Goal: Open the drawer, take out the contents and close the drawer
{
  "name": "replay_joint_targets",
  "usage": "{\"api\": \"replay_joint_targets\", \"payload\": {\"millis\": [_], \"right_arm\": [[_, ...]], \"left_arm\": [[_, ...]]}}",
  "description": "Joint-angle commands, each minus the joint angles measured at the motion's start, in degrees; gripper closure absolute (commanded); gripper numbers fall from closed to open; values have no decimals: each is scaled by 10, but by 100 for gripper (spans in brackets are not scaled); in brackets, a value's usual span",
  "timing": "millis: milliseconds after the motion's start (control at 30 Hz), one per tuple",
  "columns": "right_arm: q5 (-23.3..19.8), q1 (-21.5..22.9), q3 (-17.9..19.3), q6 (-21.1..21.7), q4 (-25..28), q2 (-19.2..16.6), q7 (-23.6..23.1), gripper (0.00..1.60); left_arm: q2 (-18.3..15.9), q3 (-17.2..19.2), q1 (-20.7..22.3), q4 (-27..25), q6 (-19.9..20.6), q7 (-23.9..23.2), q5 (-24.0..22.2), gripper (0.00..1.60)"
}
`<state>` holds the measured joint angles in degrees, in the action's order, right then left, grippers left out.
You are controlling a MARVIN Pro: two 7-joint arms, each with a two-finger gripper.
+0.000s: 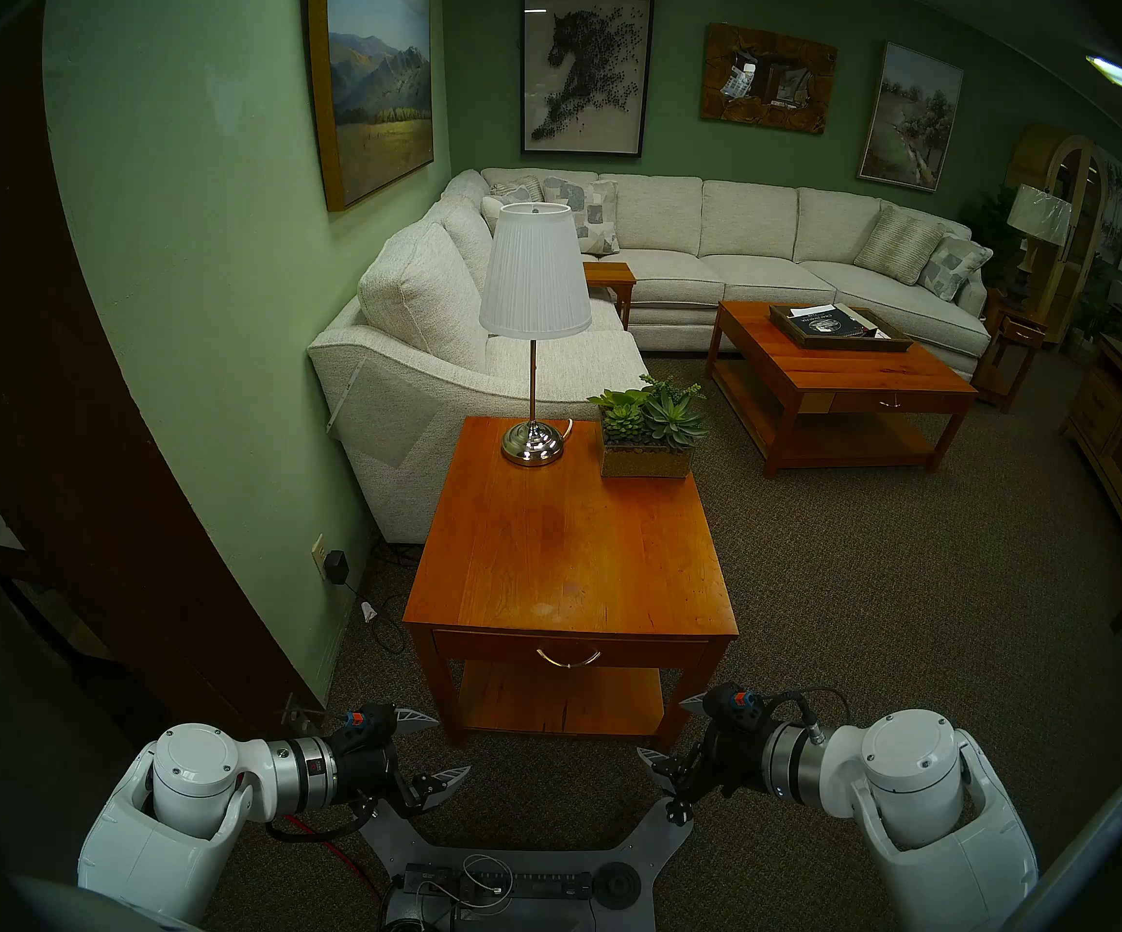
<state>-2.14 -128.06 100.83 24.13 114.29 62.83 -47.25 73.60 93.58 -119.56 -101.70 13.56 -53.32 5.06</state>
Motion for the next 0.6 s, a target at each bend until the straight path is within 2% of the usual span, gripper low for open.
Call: {"api": "replay_joint_targets", "payload": {"millis": [0,67,133,233,300,400,567], "right_arm": [[-12,60,-32,19,-16,-20,-11,0],[-5,82,-45,29,-23,-17,-12,0],[-4,75,-52,32,-12,-18,7,0],[4,94,-70,38,-19,-15,17,0],[8,121,-88,46,-33,-13,14,0],[7,121,-94,48,-30,-9,23,0],[22,156,-124,66,-50,3,38,0]], "left_arm": [[0,0,2,-11,-1,-2,-2,0],[1,0,2,-11,-1,-2,-2,0],[1,0,2,-10,-1,-2,-2,0],[1,0,2,-10,-2,-2,-1,0],[1,0,3,-10,-2,-2,-1,0],[1,0,3,-9,-2,-2,-1,0],[2,0,3,-9,-2,-3,-1,0]]}}
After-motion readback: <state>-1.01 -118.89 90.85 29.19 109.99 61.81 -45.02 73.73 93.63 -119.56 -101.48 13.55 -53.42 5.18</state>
